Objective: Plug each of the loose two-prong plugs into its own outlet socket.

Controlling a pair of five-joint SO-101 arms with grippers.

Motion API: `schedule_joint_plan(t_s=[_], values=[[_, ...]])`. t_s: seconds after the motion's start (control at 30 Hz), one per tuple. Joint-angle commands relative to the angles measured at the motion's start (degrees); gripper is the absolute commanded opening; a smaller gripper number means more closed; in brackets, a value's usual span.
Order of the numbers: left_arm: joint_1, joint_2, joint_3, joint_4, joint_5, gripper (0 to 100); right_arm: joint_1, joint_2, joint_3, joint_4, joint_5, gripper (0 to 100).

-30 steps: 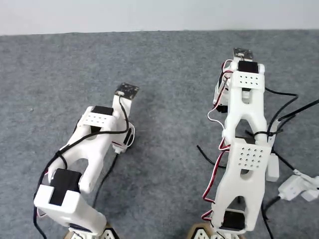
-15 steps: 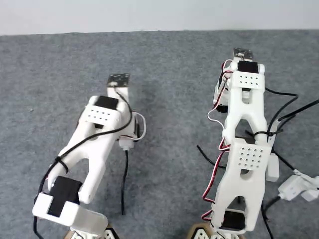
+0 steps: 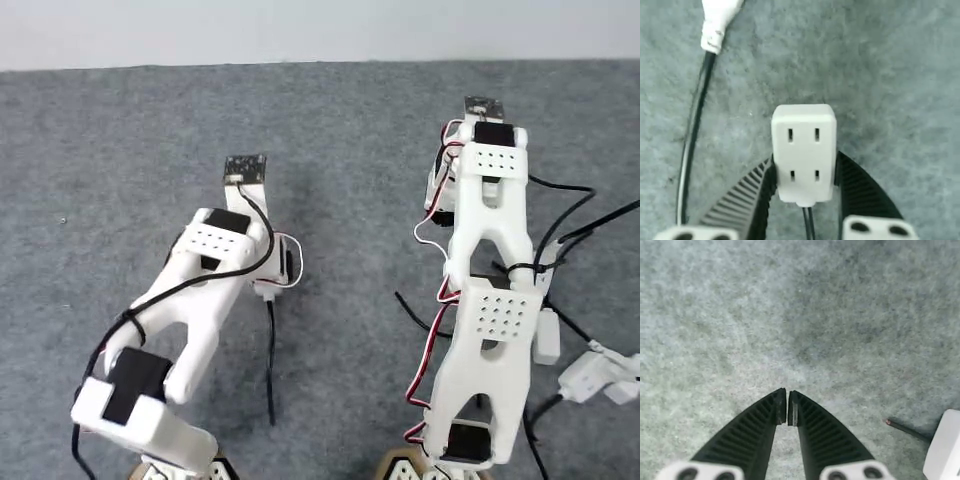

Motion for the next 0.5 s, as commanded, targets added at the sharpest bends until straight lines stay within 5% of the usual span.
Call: schedule_joint_plan(t_s=[0.0, 0.2, 0.47], values=[[0.6, 0.3, -0.9, -1.3, 1.1, 19, -0.7, -0.8, -0.4, 0.0, 0.7, 0.9], [0.1, -1.6, -3.4, 3.0, 0.8, 19, -0.7, -0.8, -0.3, 0.0, 2.4, 0.9], [0.1, -20.4, 2.4, 4.7, -9.0, 19, -0.7, -0.8, -0.3, 0.0, 2.2, 0.9]])
